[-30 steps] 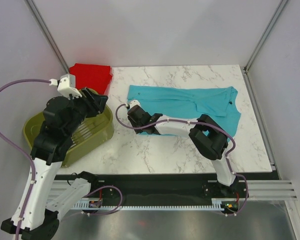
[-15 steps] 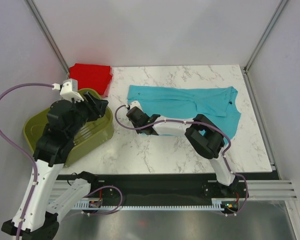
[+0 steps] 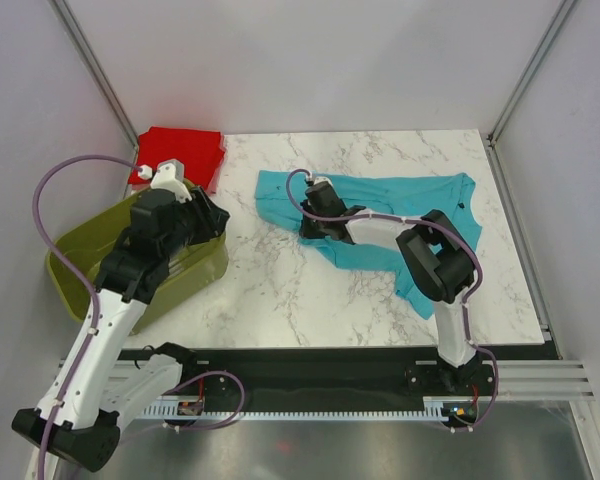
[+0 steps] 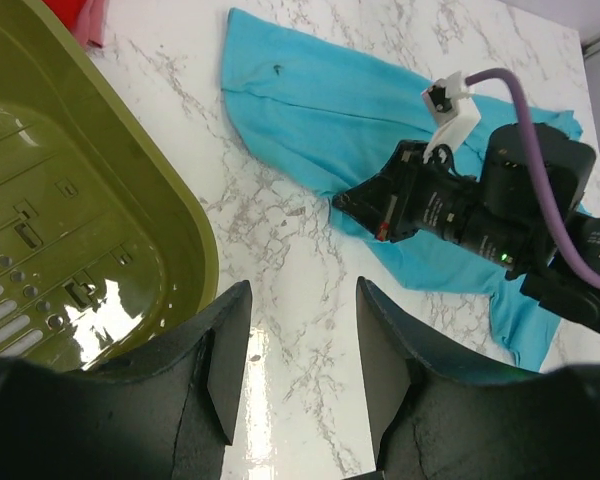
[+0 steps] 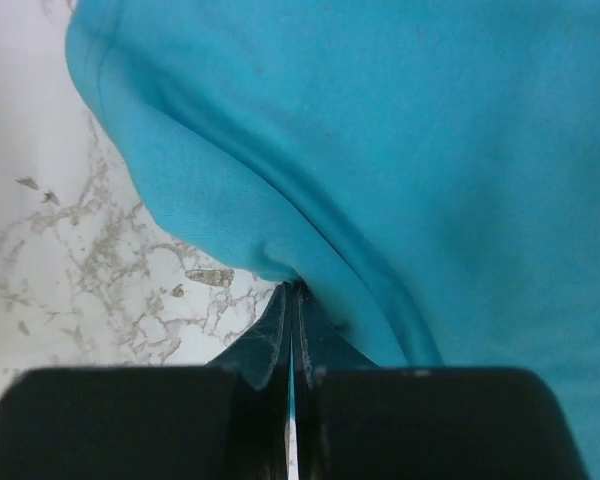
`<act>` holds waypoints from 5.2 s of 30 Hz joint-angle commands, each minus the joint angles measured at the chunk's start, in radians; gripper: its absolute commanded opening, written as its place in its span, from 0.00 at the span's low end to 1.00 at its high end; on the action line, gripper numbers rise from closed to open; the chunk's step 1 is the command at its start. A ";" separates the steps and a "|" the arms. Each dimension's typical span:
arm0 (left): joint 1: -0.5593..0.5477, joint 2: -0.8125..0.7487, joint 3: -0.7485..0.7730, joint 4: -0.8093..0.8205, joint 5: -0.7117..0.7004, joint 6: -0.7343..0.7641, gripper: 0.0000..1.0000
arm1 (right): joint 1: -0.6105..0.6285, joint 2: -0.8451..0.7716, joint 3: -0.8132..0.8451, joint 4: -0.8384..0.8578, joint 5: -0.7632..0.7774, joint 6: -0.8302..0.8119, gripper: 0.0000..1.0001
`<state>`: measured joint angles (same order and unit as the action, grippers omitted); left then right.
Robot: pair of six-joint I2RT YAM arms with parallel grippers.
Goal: Fold and stack the t-shirts
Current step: Fold the tshirt
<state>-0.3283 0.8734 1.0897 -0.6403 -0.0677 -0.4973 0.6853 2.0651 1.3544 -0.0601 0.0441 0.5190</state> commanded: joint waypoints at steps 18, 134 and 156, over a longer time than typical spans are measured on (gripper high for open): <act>0.003 0.101 -0.007 0.019 0.058 0.017 0.54 | -0.181 0.104 0.055 0.195 -0.426 0.226 0.00; -0.336 0.886 0.289 0.099 -0.126 0.414 0.02 | -0.576 -0.976 -0.790 -0.791 0.114 0.582 0.40; -0.336 0.817 0.240 0.094 -0.153 0.391 0.02 | -0.575 -1.005 -0.842 -0.757 0.207 0.593 0.00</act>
<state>-0.6632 1.7435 1.3388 -0.5518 -0.2031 -0.0784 0.1120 1.0931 0.5182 -0.7761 0.1970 1.0996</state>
